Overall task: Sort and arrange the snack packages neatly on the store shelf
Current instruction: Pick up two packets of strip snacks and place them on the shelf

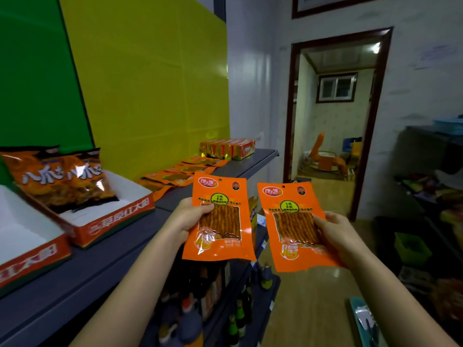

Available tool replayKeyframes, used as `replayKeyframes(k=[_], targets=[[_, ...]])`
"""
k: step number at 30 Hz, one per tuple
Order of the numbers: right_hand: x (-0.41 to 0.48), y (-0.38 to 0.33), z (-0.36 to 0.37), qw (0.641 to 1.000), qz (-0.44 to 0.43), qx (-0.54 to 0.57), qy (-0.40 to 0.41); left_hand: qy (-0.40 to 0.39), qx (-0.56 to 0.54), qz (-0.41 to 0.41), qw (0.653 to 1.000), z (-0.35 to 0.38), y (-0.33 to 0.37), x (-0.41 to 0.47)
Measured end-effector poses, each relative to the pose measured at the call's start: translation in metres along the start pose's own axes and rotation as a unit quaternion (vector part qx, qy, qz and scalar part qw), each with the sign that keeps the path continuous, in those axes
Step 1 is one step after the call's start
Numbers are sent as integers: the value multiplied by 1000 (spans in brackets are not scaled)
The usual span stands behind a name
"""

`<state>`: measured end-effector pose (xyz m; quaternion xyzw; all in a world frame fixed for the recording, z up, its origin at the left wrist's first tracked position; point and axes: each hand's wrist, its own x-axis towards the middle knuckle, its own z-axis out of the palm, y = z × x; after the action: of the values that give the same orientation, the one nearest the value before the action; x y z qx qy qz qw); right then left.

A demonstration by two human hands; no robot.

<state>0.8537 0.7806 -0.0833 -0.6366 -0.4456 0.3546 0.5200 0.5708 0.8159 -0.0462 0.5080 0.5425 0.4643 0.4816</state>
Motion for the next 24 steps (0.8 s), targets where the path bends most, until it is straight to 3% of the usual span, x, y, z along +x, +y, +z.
replayKeyframes(k=[11, 17, 24], targets=[[200, -35, 12, 987, -86, -17, -135, 134, -51, 19, 990, 46, 15, 121], [265, -49, 78, 959, -94, 8, -267, 262, -46, 14, 964, 29, 14, 142], [310, -64, 158, 923, -130, 5, -362, 347, -15, 13, 938, -10, 13, 160]])
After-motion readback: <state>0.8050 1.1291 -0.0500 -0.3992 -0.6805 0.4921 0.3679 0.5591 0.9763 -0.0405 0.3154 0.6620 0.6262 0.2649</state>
